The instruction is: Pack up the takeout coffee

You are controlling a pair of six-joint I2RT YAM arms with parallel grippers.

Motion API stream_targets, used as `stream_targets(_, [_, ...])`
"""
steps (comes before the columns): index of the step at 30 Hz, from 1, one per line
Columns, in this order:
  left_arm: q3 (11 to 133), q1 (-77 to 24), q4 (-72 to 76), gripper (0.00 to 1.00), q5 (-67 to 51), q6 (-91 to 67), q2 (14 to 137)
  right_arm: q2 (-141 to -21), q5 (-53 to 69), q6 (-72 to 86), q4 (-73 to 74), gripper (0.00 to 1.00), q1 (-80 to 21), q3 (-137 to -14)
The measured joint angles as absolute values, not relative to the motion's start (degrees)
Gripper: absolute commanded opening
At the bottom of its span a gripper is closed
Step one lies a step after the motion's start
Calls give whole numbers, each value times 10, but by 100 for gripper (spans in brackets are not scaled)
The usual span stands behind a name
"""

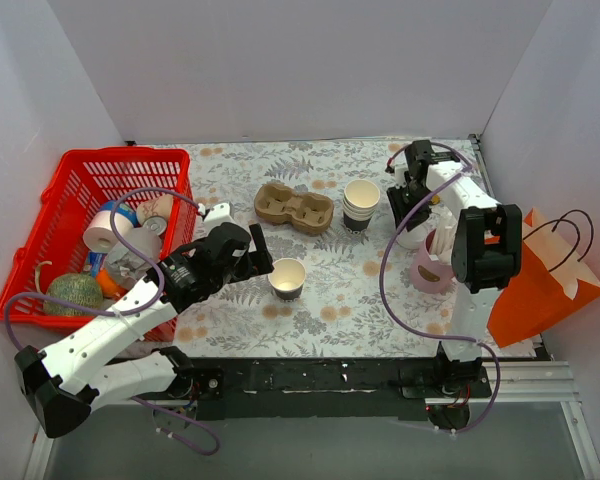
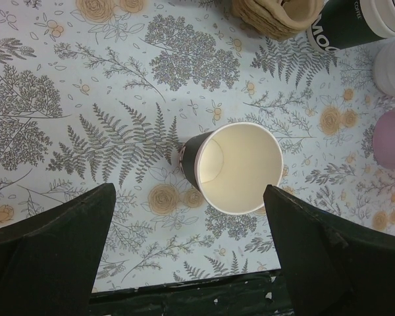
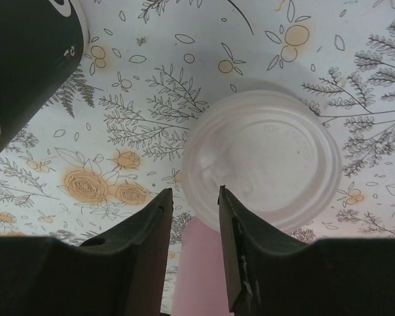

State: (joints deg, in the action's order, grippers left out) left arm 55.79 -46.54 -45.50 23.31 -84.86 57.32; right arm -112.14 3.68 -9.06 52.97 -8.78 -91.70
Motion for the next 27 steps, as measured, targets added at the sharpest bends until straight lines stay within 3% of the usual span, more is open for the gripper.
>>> stream_targets(19, [557, -465, -449, 98, 223, -848, 587, -1158, 33, -89, 521, 26, -96, -909])
stream_targets(24, [557, -465, -448, 98, 217, -846, 588, -1157, 32, -88, 521, 18, -96, -909])
stream_targets(27, [557, -465, -445, 98, 214, -845, 588, -1155, 32, -87, 521, 8, -95, -909])
